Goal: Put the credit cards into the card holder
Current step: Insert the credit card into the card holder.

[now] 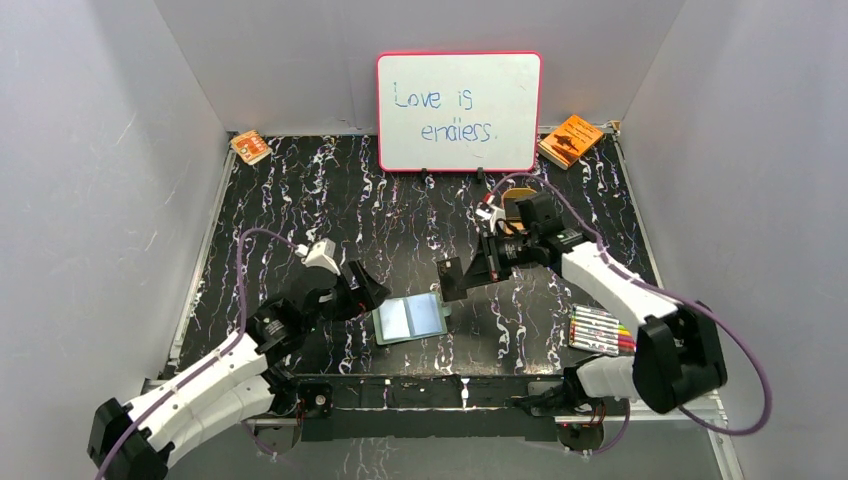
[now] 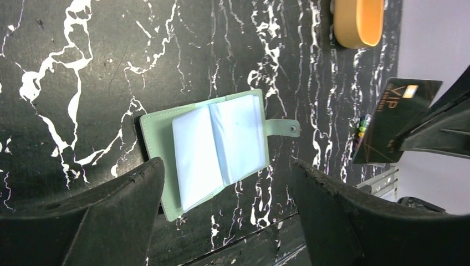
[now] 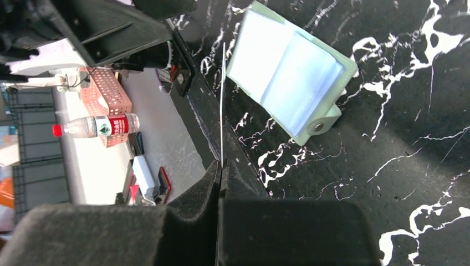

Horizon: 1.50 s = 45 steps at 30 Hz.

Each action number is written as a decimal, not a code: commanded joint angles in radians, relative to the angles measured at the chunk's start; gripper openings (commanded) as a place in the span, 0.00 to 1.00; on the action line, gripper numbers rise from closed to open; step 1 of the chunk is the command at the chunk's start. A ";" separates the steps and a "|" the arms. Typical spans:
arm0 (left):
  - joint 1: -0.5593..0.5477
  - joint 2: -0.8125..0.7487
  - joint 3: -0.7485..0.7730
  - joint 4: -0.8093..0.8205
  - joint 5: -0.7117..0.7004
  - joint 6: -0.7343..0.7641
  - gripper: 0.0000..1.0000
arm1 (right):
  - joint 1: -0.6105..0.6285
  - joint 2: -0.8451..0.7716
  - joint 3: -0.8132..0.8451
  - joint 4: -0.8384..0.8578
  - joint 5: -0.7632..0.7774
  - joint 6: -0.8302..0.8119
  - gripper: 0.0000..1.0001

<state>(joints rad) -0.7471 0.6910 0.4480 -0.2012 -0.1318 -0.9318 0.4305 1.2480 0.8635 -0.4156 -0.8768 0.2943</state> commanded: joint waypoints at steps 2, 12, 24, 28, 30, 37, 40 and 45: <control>0.003 0.122 0.006 0.022 -0.012 -0.054 0.79 | 0.045 0.111 -0.020 0.139 0.003 0.081 0.00; 0.005 0.318 0.024 0.053 0.001 -0.061 0.74 | 0.147 0.261 -0.017 0.252 0.009 0.190 0.00; 0.006 0.380 -0.012 0.066 -0.002 -0.075 0.65 | 0.257 0.351 -0.023 0.376 0.054 0.317 0.00; 0.006 0.425 -0.009 0.051 -0.003 -0.082 0.59 | 0.261 0.393 -0.018 0.396 0.048 0.354 0.00; 0.005 0.449 -0.004 0.042 -0.006 -0.083 0.56 | 0.262 0.411 -0.010 0.392 0.048 0.360 0.00; 0.005 0.517 0.014 0.044 -0.011 -0.065 0.48 | 0.271 0.468 0.010 0.386 0.044 0.360 0.00; 0.006 0.540 0.022 0.043 -0.014 -0.059 0.43 | 0.271 0.484 0.012 0.380 0.045 0.356 0.00; 0.006 0.561 0.029 0.045 -0.015 -0.053 0.33 | 0.272 0.508 0.016 0.377 0.049 0.351 0.00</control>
<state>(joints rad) -0.7452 1.2175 0.4831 -0.0925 -0.1234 -1.0042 0.6971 1.7420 0.8417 -0.0566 -0.8139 0.6518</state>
